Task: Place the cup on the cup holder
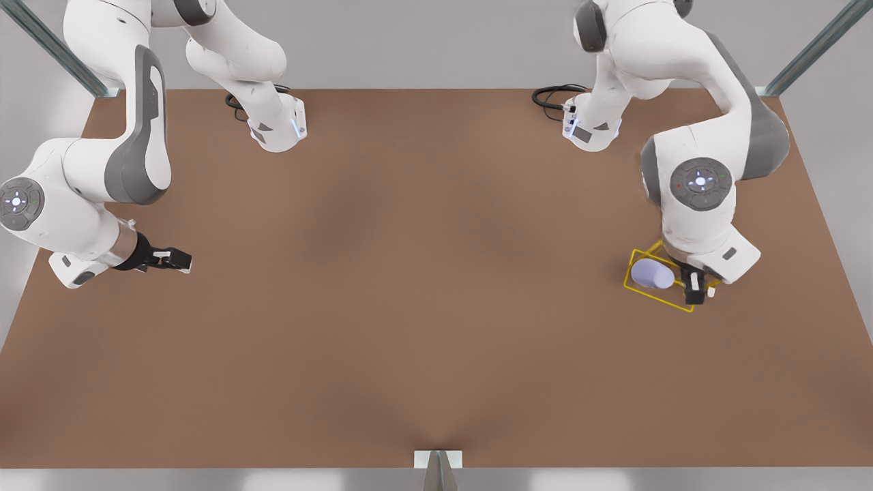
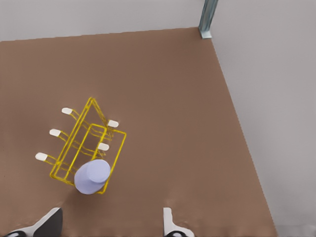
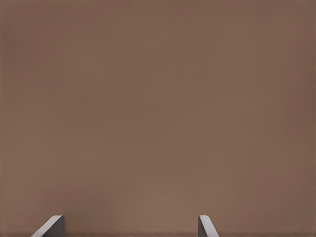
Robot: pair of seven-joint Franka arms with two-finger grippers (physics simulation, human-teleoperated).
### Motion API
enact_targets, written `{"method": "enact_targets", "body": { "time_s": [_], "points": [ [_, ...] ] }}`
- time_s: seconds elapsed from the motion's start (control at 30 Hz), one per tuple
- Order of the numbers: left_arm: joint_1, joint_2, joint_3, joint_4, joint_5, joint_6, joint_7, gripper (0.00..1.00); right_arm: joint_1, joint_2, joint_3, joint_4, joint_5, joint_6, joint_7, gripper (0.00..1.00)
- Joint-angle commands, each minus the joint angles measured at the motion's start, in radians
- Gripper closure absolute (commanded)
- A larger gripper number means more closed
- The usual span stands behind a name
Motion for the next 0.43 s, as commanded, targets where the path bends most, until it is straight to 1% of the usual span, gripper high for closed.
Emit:
{"method": "enact_targets", "body": {
  "time_s": [0.0, 0.03, 0.07, 0.1, 0.13, 0.17, 0.23, 0.4],
  "points": [
    [0.378, -0.112, -0.53, 0.095, 0.029, -0.447, 1.352, 0.0, 0.001, -0.001, 0.0, 0.001, 0.001, 0.0, -0.002, 0.0],
    [0.668, -0.177, -0.935, 0.041, 0.144, -0.308, 1.349, 0.0, 0.001, -0.001, 0.0, 0.001, 0.001, 0.0, -0.002, 0.0],
    [0.746, -0.27, -1.04, -0.137, 0.164, -0.069, 1.311, 0.0, -0.001, -0.001, 0.0, 0.001, 0.001, 0.0, -0.002, 0.0],
    [0.75, -0.292, -1.04, -0.188, 0.129, -0.044, 1.297, 0.0, 0.001, -0.001, 0.0, 0.001, 0.001, 0.0, -0.002, 0.0],
    [0.751, -0.234, -1.027, -0.091, 0.069, -0.218, 1.315, 0.0, -0.001, -0.001, 0.0, 0.001, 0.001, 0.0, -0.002, 0.0],
    [0.75, -0.18, -1.028, -0.001, 0.078, -0.364, 1.389, 0.0, -0.001, -0.001, 0.0, 0.001, 0.001, 0.0, -0.002, 0.0],
    [0.75, -0.191, -1.031, 0.024, 0.058, -0.361, 1.387, 0.0, -0.001, -0.001, 0.0, 0.001, 0.001, 0.0, -0.002, 0.0],
    [0.748, -0.181, -1.022, 0.026, 0.061, -0.363, 1.374, 0.0, -0.001, -0.001, 0.0, 0.001, 0.001, 0.0, -0.002, 0.0]
  ]
}}
